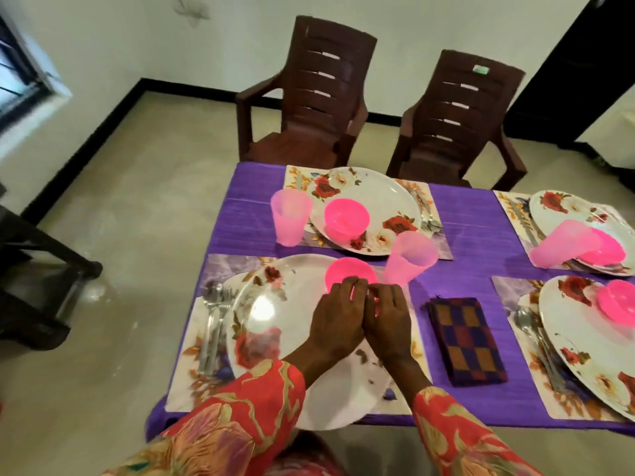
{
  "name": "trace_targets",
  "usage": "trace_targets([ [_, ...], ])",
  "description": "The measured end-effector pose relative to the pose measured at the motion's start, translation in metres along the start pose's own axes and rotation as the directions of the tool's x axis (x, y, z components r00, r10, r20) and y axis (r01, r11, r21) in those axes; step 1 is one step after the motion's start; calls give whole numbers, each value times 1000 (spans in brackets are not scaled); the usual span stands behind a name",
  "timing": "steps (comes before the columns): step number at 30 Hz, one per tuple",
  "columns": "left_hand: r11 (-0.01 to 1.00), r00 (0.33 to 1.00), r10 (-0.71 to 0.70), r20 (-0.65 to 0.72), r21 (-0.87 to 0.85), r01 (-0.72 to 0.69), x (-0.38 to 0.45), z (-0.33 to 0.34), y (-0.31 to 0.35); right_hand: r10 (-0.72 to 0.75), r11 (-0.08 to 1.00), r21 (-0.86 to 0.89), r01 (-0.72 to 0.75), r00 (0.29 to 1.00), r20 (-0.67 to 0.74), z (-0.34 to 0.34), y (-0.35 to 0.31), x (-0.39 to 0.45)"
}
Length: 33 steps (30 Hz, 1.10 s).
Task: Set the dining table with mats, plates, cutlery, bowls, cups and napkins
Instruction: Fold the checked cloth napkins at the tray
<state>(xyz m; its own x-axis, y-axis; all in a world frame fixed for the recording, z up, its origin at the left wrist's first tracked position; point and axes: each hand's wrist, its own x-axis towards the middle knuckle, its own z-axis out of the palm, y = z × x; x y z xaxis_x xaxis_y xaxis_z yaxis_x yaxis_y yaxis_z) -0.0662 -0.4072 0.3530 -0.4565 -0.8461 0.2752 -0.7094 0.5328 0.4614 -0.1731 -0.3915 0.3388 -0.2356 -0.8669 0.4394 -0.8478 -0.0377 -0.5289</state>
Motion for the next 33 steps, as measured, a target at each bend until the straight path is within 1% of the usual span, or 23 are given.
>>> trace_targets([
  [3,993,994,-88,-65,71,93,-24,-41,-53,-31,997,74,25,996,88,35,-59,-4],
  [5,984,988,-133,-73,106,140,-40,-68,-87,-81,991,117,66,988,134,56,-96,-8],
  [8,962,971,-221,-94,142,233,-71,-112,-140,-111,986,145,83,973,203,88,-156,-13],
  [11,915,928,-338,-158,173,363,-109,-156,-190,-82,993,112,45,934,349,123,-214,-21],
  [15,850,868,-432,-244,211,483,-162,-205,-249,-142,981,178,73,898,416,171,-284,-37],
  [17,795,818,-506,-272,221,565,-189,-228,-279,-193,974,200,107,854,483,195,-320,-48],
  [20,704,715,-630,-302,166,691,-228,-251,-321,-294,955,210,211,772,564,227,-366,-62],
  [23,593,593,-736,-326,112,797,-260,-275,-352,-409,911,243,332,660,630,262,-408,-69],
  [25,541,530,-758,-380,88,836,-274,-287,-373,-452,885,249,393,596,664,281,-432,-69],
  [28,486,442,-794,-417,2,874,-296,-308,-406,-507,840,277,467,494,706,311,-468,-68],
  [30,463,412,-813,-411,-30,886,-306,-321,-425,-533,815,299,497,439,723,329,-489,-66],
  [33,402,333,-853,-401,-100,910,-315,-338,-460,-574,772,339,538,362,734,362,-523,-59],
])
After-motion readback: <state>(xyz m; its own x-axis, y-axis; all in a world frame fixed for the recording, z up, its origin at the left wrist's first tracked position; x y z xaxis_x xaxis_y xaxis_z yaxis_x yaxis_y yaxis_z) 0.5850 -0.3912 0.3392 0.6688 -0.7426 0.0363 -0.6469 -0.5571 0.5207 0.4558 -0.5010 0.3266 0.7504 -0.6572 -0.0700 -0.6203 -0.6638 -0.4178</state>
